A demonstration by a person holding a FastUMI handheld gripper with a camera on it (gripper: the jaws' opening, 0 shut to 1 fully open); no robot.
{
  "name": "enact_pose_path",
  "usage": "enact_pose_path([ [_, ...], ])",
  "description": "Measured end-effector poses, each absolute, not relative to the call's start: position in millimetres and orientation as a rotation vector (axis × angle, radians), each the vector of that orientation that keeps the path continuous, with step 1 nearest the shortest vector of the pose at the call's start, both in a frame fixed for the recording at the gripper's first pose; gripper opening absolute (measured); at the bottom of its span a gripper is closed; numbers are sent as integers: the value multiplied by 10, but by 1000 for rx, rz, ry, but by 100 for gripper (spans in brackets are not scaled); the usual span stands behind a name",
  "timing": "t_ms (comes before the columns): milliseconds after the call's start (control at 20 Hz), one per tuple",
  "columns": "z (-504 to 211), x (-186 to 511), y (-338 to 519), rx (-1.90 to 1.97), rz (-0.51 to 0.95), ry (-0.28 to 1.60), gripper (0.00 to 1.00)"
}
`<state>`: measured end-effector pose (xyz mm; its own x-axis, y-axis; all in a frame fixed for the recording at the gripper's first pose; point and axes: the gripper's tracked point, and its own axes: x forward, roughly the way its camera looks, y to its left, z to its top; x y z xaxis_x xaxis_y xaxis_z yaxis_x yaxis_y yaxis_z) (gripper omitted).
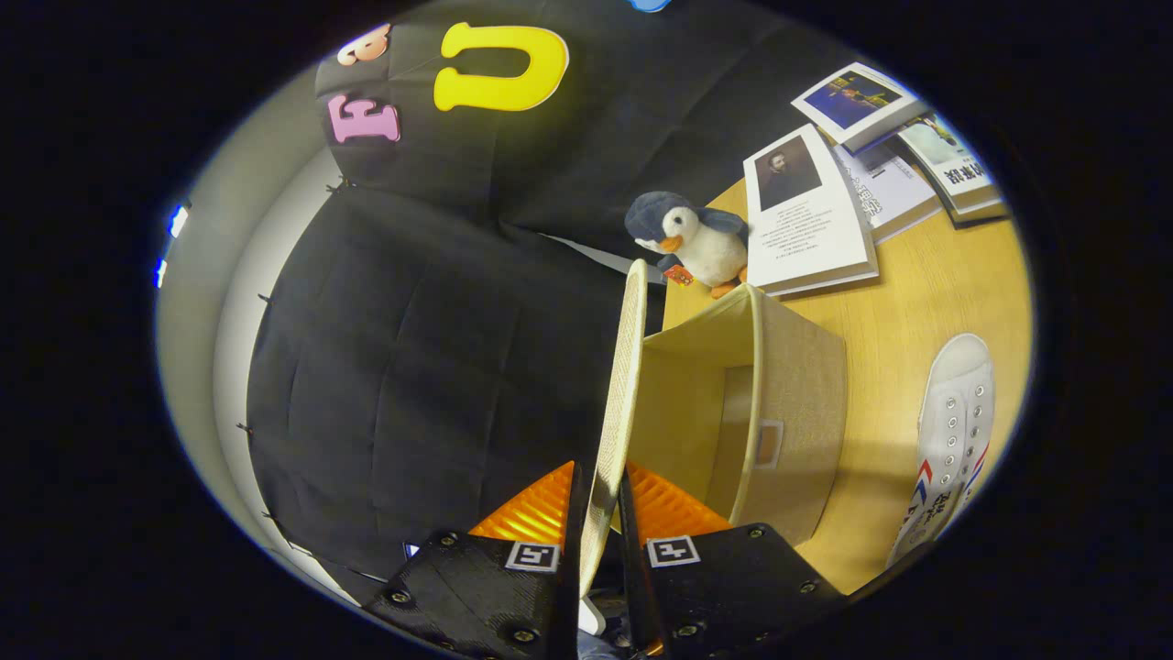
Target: Open the storage box then place both shoes into the box .Put the left shoe in first, then the right shoe, with the right side of both shoes facing outward in a uniform manner.
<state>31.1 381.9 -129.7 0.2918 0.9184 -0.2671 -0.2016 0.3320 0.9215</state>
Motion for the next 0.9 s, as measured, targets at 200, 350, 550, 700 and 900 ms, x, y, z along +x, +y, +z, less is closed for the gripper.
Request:
enact_pose_path([
  [200, -941, 291, 4091, 869, 973, 927, 21],
  [350, -677, 302, 4368, 827, 1026, 892, 20],
  [550, -479, 284, 4808, 770, 1080, 876, 20],
  [700, -380, 268, 5175, 738, 1110, 877, 20],
  [900, -322, 330, 5677, 685, 1115, 867, 21],
])
